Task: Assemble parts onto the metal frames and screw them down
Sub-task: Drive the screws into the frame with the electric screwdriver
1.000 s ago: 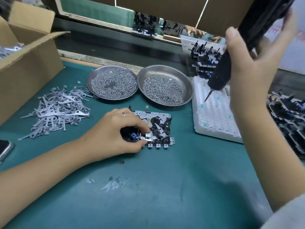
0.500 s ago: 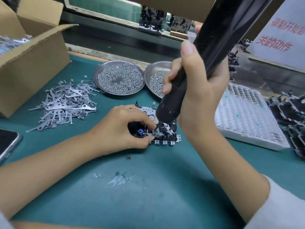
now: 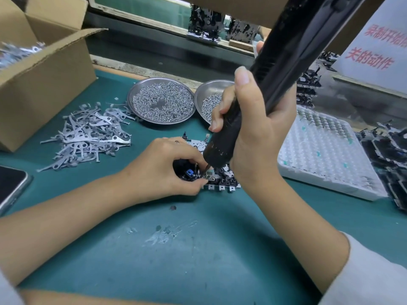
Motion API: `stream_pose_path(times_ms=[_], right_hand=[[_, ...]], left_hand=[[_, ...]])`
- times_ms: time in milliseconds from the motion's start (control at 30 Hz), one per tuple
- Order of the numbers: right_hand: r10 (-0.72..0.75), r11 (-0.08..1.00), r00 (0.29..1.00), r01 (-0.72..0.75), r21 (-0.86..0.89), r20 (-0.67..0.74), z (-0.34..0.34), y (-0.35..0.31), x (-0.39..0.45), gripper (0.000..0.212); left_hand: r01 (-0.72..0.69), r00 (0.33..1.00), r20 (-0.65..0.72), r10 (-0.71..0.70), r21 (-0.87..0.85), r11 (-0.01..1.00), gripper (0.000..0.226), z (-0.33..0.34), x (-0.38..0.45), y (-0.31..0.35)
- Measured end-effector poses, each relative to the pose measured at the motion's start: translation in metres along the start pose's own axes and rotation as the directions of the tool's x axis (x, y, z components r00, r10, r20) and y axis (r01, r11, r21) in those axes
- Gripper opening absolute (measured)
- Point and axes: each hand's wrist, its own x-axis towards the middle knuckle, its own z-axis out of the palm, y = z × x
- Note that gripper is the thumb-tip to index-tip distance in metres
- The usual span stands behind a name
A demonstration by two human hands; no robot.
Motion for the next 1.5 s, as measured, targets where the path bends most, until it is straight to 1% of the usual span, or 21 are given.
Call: stream_pose_path(times_ms=[500,667,833,1033,1300,1500], right_hand=[[-0.029,1.000,1.000,0.029,-0.011,0.012,-0.0001,0.0000,-0.0007,0.017],[-0.043,0.999,0.999,0.044,-0.025,0.016,0.0011,-0.0007,-0.0020,0.018],[-0.038,0.999,0.999,0.038,-0.017,0.024,0.0014,-0.0015,-0.0032,0.018],[-0.066,0.997,0.996,0.068,-0.026,0.056,0.0014,-0.0012,-0.0028,0.017],[-0.072,0.997,0.995,0.073,-0.024,0.063,0.0013,-0.0013,-0.0033,0.017],[-0.065,0.997,0.996,0.066,-0.025,0.058,0.0010,-0.0013,-0.0034,0.017]], left_hand=[[-0.019,1.000,-0.008,0.019,-0.007,1.000,0.041,0.0004,0.0002,-0.0019],[-0.008,1.000,0.003,0.008,0.003,1.000,0.031,0.0009,0.0005,-0.0033],[-0.012,1.000,0.004,0.012,0.004,1.000,0.026,0.0014,0.0002,-0.0045],[-0.028,1.000,-0.002,0.028,0.013,1.000,0.036,0.0011,0.0003,-0.0053],[-0.029,1.000,0.003,0.029,0.013,1.000,0.029,0.0014,0.0007,-0.0035],[-0.048,0.999,-0.006,0.049,0.027,0.998,0.036,0.0014,0.0009,-0.0022]])
